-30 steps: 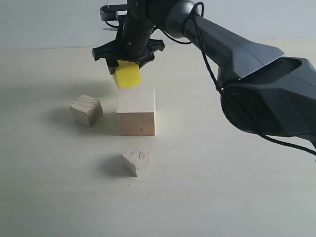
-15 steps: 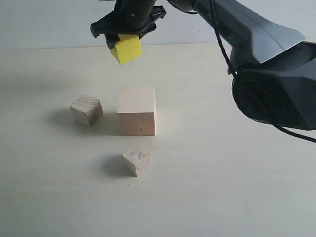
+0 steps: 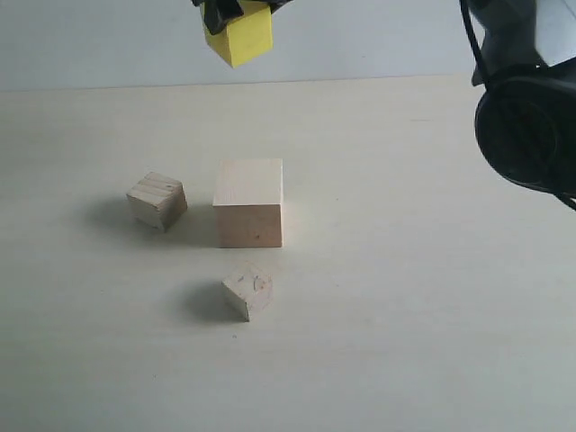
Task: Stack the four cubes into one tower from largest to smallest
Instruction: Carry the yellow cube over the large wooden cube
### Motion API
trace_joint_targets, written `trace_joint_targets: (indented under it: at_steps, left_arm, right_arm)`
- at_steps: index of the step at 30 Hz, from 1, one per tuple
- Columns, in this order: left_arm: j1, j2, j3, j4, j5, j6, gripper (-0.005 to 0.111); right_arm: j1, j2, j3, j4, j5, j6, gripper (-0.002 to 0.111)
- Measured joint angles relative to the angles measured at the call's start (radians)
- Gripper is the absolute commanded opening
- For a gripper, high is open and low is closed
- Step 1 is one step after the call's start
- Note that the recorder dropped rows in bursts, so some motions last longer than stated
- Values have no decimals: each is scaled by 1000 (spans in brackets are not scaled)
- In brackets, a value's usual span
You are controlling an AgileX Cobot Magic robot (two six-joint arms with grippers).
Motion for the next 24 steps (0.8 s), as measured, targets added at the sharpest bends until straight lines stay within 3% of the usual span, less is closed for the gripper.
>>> trace_joint_targets:
  at_steps: [18, 24]
  left_arm:
    - [0, 0, 0, 0, 0, 0, 0]
    - [0, 0, 0, 0, 0, 0, 0]
  right_arm:
    - [2, -72, 0, -9, 3, 76, 0]
    - [55, -111, 0, -46, 4, 80, 0]
